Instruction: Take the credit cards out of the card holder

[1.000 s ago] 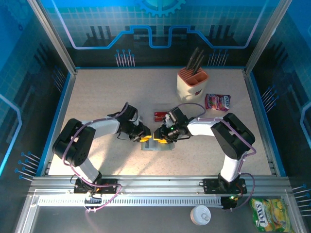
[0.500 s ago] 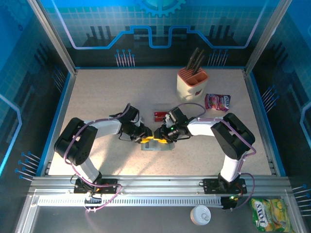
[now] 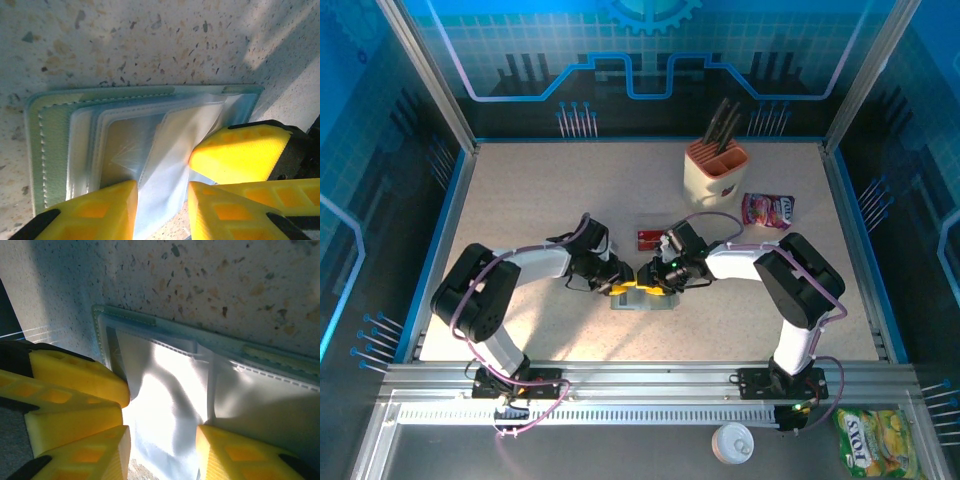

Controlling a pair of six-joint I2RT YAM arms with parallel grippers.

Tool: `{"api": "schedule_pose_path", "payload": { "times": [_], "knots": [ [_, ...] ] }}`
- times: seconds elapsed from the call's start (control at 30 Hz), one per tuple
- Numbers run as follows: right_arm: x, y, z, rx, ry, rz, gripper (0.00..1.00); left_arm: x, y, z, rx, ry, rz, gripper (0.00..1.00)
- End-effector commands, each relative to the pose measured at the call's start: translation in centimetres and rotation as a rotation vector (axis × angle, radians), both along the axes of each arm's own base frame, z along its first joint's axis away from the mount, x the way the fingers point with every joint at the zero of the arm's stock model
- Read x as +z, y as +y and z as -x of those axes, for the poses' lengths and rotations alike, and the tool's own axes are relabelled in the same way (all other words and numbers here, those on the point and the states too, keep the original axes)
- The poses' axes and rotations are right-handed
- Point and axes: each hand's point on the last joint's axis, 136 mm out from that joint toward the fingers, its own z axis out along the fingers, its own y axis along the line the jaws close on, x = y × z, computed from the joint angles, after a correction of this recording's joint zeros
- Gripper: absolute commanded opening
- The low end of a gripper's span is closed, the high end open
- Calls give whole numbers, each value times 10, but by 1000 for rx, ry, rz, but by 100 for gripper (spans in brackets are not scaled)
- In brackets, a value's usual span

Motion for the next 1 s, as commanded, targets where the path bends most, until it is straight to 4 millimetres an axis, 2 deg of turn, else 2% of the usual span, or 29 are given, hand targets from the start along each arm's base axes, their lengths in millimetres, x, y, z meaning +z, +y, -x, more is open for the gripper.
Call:
{"api": "schedule_pose_path", "payload": {
  "times": [0.0,0.27,0.47,0.73,0.87,0.97],
  "knots": [
    [-15,-16,11,-15,58,64,41,-6,1,5,-9,26,-42,34],
    [-16,-16,12,-14,62,66,41,2,7,-1,-2,-21,-85,37],
    [-15,-15,11,-15,61,63,41,-4,-4,2,-14,15,-32,32],
    [-14,-13,10,-12,58,59,41,-1,-10,0,-22,16,-7,27],
    [-8,-11,8,-12,40,42,41,6,-11,-2,-16,-1,4,24],
    [6,-5,4,-7,4,1,41,12,-13,-5,-16,-13,16,24]
  ]
}}
